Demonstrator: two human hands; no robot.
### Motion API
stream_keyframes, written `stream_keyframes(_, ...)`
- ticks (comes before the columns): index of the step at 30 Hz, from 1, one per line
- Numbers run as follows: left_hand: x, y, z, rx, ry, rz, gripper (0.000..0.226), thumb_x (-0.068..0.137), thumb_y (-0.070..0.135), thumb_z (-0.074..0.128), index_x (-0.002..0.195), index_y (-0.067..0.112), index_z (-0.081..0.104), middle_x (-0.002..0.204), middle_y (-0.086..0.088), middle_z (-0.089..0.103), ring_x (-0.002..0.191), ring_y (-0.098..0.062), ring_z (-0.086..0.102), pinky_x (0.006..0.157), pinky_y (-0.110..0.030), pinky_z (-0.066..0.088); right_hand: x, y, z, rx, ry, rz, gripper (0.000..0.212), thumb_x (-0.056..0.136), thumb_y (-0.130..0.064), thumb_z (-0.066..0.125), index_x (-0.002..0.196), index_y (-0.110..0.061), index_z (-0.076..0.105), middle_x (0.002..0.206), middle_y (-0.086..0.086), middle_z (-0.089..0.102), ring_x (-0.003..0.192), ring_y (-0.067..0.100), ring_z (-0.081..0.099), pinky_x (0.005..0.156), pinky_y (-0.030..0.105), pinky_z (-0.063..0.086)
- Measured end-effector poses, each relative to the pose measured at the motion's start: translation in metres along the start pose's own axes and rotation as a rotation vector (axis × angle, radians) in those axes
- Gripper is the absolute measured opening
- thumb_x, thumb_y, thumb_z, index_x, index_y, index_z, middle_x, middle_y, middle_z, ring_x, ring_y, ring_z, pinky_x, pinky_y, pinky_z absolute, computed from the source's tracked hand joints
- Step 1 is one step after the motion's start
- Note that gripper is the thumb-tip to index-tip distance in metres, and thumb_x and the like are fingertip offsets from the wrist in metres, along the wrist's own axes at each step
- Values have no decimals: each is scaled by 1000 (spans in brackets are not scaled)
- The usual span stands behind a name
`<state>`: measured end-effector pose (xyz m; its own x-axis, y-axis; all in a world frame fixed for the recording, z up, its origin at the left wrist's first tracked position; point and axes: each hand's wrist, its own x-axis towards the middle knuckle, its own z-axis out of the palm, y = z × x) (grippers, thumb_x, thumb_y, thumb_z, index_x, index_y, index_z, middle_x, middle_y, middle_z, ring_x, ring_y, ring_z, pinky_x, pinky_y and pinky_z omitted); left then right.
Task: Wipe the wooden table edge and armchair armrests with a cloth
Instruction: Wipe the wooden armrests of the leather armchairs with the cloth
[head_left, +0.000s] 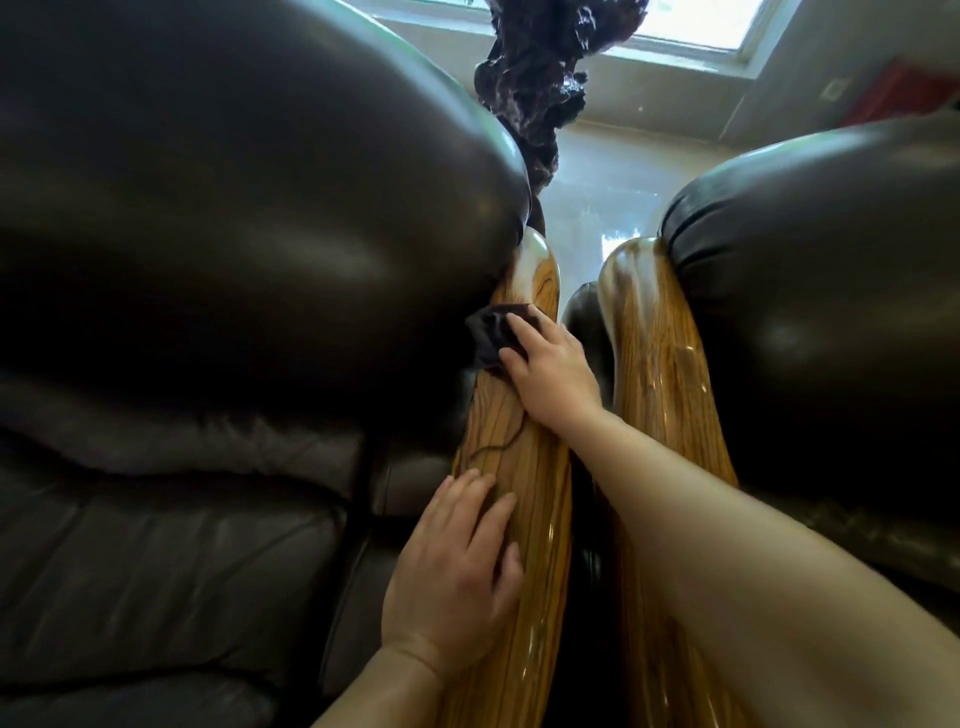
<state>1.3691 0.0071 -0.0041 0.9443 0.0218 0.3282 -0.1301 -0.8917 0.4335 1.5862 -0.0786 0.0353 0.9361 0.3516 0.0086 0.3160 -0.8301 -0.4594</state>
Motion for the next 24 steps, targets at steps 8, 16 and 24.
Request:
stream_keyframes(8,-8,2,-20,-128,67,-93,28,89,22,53,111,10,63,124,-13,56,118,-27,54,95,-42,50,-105,0,19,-118,134,-209,44,102,-43,41,142,-31,53,155,0,43,151,28,20,121,49,22)
stream_keyframes(16,-111,6,-36,7,-145,-54,48,90,32,50,134,14,58,151,-7,44,144,-18,34,114,-36,35,-193,8,43,-265,107,-332,43,105,-46,30,146,-38,41,159,-4,34,154,23,6,124,48,7)
stream_keyframes(24,-180,18,-40,124,-184,-48,48,90,36,51,133,16,59,151,-8,45,145,-20,33,116,-40,32,-232,5,53,-306,118,-428,44,106,-43,31,147,-33,40,158,1,36,153,27,12,123,52,11)
